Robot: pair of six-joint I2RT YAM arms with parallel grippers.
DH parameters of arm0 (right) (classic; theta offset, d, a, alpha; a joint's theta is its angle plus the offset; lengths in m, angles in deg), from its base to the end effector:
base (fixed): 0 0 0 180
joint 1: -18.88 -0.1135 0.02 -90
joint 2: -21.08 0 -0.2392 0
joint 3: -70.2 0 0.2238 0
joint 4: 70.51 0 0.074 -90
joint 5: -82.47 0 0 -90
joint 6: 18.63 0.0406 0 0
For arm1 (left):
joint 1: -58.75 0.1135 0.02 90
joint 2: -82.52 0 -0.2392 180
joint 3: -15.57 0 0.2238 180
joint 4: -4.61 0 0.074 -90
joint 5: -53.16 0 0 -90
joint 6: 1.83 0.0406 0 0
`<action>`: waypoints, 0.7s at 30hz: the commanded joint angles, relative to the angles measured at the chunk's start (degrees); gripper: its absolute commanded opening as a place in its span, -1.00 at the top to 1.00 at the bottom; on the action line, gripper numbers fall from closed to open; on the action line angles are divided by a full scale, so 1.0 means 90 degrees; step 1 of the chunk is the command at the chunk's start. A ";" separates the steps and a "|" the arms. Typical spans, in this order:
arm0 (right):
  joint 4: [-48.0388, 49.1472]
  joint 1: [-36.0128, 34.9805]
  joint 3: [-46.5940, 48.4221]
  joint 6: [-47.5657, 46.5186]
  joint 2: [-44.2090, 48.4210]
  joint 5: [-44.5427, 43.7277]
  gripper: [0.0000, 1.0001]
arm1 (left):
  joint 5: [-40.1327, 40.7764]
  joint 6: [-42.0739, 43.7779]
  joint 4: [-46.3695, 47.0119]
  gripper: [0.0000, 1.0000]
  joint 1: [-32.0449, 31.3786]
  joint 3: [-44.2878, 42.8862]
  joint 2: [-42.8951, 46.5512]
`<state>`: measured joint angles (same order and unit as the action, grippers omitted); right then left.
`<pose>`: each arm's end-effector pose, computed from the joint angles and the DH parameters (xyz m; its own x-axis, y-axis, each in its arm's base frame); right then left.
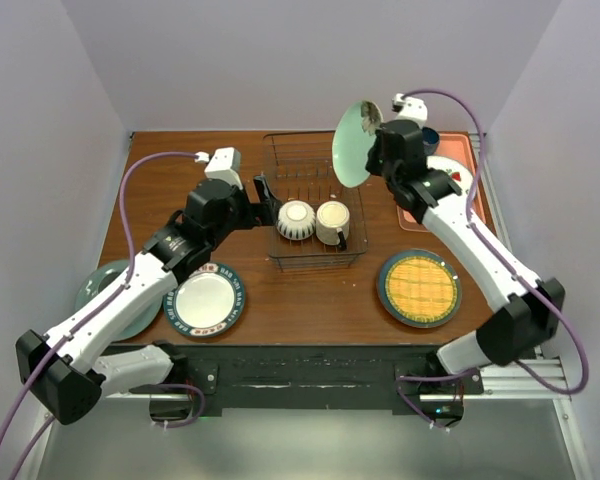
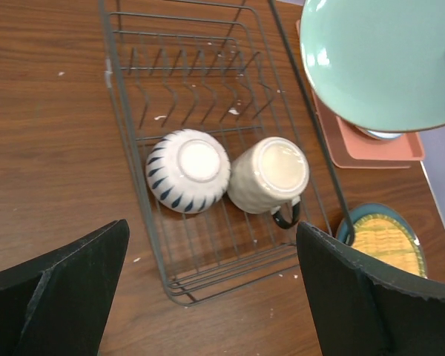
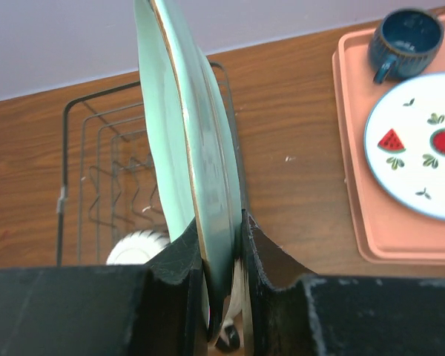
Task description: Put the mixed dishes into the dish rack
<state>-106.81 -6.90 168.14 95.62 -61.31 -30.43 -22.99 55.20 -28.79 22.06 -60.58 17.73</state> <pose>0.2843 0.1198 0.3711 -0.3208 0.2652 -0.9092 0.0645 0.9639 0.2584 0.2004 -0.1372 0.3314 -0.4713 -0.3077 -0.8265 0.1737 0.8864 -0.4291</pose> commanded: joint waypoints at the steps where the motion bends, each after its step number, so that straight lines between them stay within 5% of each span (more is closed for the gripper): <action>1: 0.1144 -0.0367 0.1089 -0.0701 -0.0571 -0.1390 1.00 | -0.0103 0.0323 -0.0058 -1.00 0.0316 0.0034 0.0256; 21: 0.1388 -0.0719 0.2525 -0.1991 -0.2827 -0.2397 1.00 | -0.0835 0.0772 -0.0361 -1.00 0.1605 -0.0054 0.0022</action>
<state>-103.97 -12.69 186.02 80.19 -87.69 -46.97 -28.44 59.92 -33.01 35.55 -60.19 18.65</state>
